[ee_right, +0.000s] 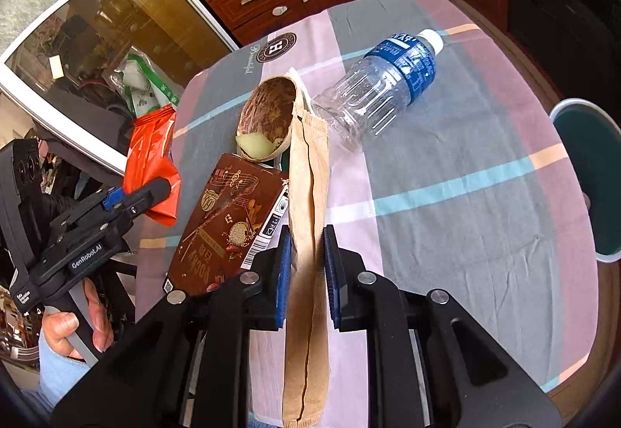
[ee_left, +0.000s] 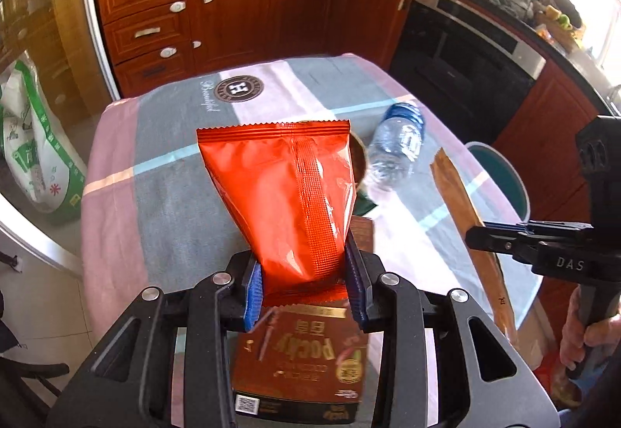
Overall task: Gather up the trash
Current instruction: 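Carry packet and paper strip over the bin and open both tools, then move both tools back to the table toward the brown bowl, then close the right tool on the rim of the brown bowl, then lift the bowl with the right tool and tilt it toward the left tool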
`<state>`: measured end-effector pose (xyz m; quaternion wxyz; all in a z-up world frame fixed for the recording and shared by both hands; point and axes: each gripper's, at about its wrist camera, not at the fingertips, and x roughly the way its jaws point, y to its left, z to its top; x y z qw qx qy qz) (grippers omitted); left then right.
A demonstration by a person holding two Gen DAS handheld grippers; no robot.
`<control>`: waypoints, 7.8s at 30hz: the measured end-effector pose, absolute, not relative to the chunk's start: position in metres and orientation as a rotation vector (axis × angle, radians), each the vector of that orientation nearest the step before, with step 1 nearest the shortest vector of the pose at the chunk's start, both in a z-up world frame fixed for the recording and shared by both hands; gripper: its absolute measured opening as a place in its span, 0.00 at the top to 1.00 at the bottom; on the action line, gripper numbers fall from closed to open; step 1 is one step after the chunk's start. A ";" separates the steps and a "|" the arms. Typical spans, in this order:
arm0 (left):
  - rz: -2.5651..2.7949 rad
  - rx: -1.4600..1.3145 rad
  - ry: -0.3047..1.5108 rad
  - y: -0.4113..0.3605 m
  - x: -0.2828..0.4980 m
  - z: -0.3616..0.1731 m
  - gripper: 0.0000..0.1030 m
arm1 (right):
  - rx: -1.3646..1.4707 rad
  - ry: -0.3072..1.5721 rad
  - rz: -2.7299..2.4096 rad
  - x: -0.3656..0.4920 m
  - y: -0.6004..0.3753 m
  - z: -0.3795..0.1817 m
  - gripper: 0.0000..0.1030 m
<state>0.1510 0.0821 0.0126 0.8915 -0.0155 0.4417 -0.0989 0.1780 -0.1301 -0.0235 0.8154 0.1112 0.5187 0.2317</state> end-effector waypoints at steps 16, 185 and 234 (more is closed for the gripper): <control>-0.399 0.088 0.925 -0.052 0.153 0.026 0.65 | 0.446 0.988 0.443 0.169 -0.236 0.000 0.85; -0.253 -0.068 1.110 0.076 0.212 -0.066 0.04 | -0.084 1.053 0.427 0.257 -0.058 -0.008 0.93; -0.538 0.092 1.204 -0.063 0.159 -0.071 0.73 | 0.246 1.220 0.567 0.201 -0.181 -0.067 0.62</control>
